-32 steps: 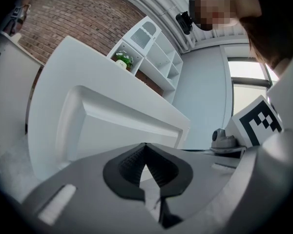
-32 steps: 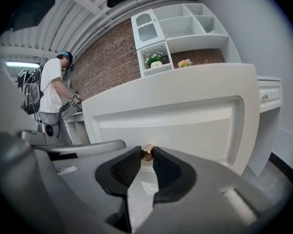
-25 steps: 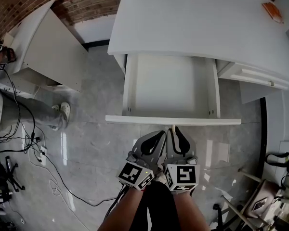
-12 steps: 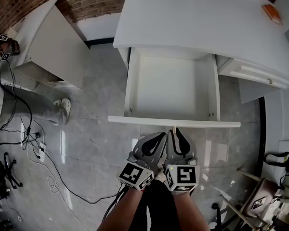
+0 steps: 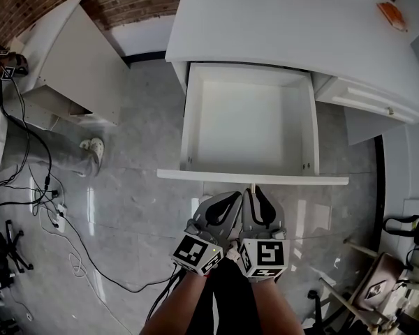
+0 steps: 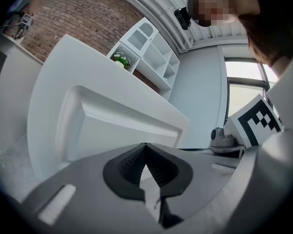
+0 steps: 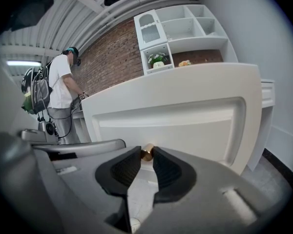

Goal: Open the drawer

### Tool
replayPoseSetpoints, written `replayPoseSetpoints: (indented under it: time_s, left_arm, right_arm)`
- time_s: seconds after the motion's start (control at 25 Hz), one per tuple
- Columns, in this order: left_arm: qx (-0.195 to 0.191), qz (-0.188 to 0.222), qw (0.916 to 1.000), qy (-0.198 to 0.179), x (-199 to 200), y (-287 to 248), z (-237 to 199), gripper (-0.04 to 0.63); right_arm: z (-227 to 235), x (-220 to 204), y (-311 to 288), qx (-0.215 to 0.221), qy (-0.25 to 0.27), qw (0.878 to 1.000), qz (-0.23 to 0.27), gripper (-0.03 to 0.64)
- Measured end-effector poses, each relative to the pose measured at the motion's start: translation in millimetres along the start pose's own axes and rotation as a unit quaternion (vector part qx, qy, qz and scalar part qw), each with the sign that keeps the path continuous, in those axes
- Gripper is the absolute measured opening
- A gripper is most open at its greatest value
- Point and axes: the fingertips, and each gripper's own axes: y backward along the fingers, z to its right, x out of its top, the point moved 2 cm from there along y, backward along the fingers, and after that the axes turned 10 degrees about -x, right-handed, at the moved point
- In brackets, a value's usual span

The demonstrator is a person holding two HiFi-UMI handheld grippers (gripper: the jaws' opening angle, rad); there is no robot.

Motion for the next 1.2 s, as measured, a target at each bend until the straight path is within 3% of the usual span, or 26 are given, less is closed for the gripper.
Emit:
replayPoseSetpoints:
  time_s: [0.88, 1.2]
  left_arm:
    - [0.009, -0.008, 0.9999, 0.007, -6, 10, 10, -0.001]
    - [0.002, -0.013, 0.9999, 0.003, -4, 11, 14, 0.002]
  right_arm:
    - [0, -5, 9, -0.012, -0.010, 1.000, -0.011, 0.078]
    - [-1, -11, 17, 0.004, -0.020, 1.000, -0.018, 0.080]
